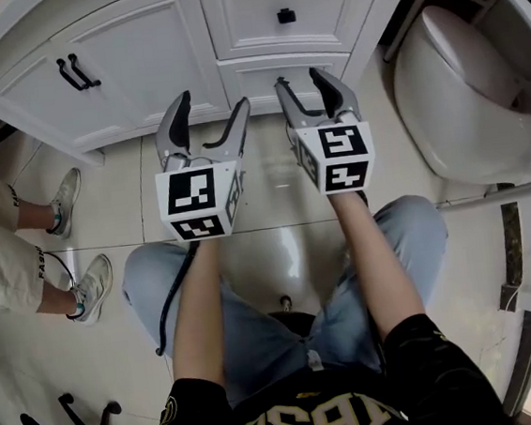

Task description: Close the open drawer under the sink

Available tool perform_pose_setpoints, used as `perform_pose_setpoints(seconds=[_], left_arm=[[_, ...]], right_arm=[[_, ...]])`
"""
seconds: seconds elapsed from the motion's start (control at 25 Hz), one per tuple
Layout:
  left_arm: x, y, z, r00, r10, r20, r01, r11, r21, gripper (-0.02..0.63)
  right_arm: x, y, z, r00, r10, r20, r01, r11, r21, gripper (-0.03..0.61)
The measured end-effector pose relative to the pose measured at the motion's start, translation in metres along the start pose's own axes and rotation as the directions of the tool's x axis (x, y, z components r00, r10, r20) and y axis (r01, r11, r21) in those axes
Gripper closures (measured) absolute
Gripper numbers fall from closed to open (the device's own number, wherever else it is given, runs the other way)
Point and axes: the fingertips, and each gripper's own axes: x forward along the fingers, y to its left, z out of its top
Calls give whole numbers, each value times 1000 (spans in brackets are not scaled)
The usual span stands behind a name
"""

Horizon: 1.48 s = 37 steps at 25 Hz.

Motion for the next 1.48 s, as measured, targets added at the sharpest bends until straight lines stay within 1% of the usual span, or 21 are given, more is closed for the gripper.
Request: perform_pose_setpoints(seconds=[0.04,0.08,0.12,0.16,0.24,0.32,0.36,0.52,0.72,0.84,0.92,1.04,1.16,1.28,1.48], left_arm=[[-5,-1,1,1000,7,4,-7,1000,0,259],[-10,-1,1,1000,18,8,-18,1000,-4,259],[-15,-2,1,999,30,13,-30,999,-11,259],[-19,-2,1,999,43,19,-42,999,-18,259],[-27,-3,4,997,67,31,-66,997,-31,259],[-34,-4,10,996,82,46,-80,996,-51,259],[-36,-6,13,995,83,55,-79,995,-59,258],[-44,-18,21,995,67,74,-63,996,-59,258],[-45,-28,19,997,54,64,-50,997,-58,259],[-49,-32,14,997,49,52,-45,997,-65,259],[-51,-31,18,997,49,60,-44,997,-67,258],[-53,-26,27,995,56,82,-51,997,-66,259],[-57,-26,23,995,58,76,-53,997,-61,258],[-57,-24,21,995,65,75,-60,995,-74,254],[-48,-29,29,995,35,92,-28,997,-74,235]], right_arm=[[-8,-4,1,1000,-14,1,14,1000,10,338],[-16,-9,2,999,-33,-1,33,999,26,303],[-24,-16,1,998,-57,-4,57,997,50,227],[-33,-22,1,997,-82,-2,82,993,80,166],[-50,-31,4,993,-120,17,116,983,139,143],[-66,-33,10,990,-138,41,129,977,168,141],[-73,-33,13,988,-143,50,133,978,161,141],[-95,-23,26,987,-151,52,148,987,55,143],[-115,-17,39,984,-150,95,149,989,14,143],[-125,-23,34,982,-164,91,162,986,35,143],[-127,-27,34,981,-169,93,165,985,51,143],[-123,-26,40,981,-161,105,158,987,34,143],[-123,-23,34,984,-152,94,150,988,30,143],[-124,-24,32,984,-152,89,150,988,31,143],[-125,-25,32,982,-163,91,161,986,32,149]])
